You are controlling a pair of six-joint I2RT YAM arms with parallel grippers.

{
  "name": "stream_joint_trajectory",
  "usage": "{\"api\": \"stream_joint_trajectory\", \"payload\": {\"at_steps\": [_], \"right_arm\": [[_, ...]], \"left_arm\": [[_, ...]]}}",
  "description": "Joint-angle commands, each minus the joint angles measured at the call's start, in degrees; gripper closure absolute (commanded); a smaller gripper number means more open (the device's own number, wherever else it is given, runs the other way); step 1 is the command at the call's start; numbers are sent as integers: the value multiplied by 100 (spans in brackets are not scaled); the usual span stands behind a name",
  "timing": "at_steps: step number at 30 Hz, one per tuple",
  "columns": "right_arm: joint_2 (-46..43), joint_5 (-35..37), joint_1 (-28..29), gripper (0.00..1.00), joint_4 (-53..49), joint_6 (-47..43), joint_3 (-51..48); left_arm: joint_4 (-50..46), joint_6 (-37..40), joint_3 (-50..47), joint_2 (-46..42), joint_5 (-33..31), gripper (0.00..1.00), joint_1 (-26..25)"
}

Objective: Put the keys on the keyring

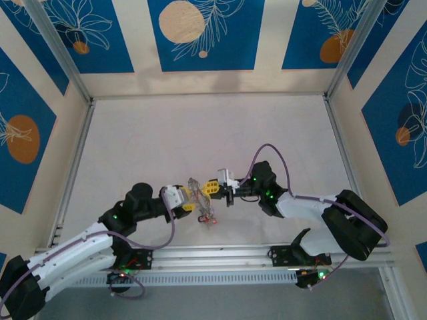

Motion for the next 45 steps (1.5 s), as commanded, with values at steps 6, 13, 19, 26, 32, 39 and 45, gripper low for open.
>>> {"api": "stream_joint_trajectory", "payload": {"at_steps": [6,13,19,26,32,39,45], "right_arm": [[-69,343,46,100,258,-75,47],[6,748,195,100,357,-98,64],[53,725,235,100,398,-92,81],[86,724,257,100,424,-74,96],[86,795,257,100,442,-102,95],[-5,930,252,100,109,-404,68],[-153,1162,306,100,-495,-989,24]], "left_arm": [[1170,-581,-221,277,69,49,-10],[1393,-479,-10,795,-77,48,-73],[1486,-300,141,1000,-612,49,-88],[1693,-261,220,1225,-483,58,-129],[1694,-231,221,1301,-418,87,-165],[724,277,381,787,-539,100,-168],[-704,867,1040,787,-170,100,-169]]}}
